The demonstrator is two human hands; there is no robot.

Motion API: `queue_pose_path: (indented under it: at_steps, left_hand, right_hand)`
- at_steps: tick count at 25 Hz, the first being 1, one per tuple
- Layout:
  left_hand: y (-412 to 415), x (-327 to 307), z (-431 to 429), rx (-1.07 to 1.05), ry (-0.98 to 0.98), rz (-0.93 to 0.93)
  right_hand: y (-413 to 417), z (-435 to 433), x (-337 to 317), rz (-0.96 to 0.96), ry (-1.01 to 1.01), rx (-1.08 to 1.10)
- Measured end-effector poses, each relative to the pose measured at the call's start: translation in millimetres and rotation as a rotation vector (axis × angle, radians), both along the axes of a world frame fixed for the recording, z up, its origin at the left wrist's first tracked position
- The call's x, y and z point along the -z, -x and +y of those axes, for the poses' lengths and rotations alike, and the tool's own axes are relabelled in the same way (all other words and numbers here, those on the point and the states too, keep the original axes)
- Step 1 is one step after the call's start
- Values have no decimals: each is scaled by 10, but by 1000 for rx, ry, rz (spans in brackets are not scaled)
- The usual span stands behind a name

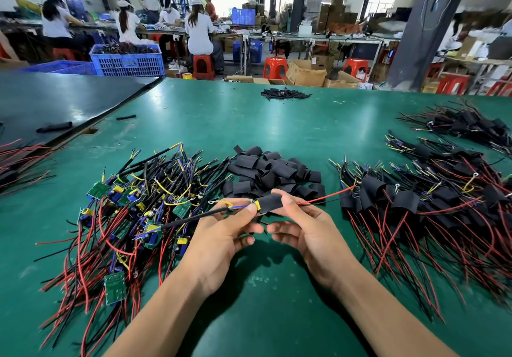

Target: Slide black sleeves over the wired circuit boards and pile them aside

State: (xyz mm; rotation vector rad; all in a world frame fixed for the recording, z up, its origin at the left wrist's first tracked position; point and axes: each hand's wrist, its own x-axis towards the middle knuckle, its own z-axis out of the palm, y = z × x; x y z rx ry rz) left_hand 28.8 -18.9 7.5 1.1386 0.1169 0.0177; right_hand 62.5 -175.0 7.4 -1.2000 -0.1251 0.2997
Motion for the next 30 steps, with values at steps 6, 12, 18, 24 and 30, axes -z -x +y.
queue_pose_path:
  at_steps: [6, 12, 18, 24, 30]
  left_hand:
    - [0, -11, -13, 3, 62, 16]
    - [3, -14, 1, 29, 82, -19]
    - [0, 2, 12, -18, 7, -47]
    - [29, -34, 15, 2, -110, -101]
    - [36, -35, 14, 90, -102, -64]
  right_hand:
    - [12, -1, 20, -26, 7, -15]
    - [54, 45, 23, -13, -30, -39]
    - [47, 44, 32, -29, -9, -32]
    - [21, 9, 23, 3, 18, -84]
    - [4, 7, 14, 62, -23, -84]
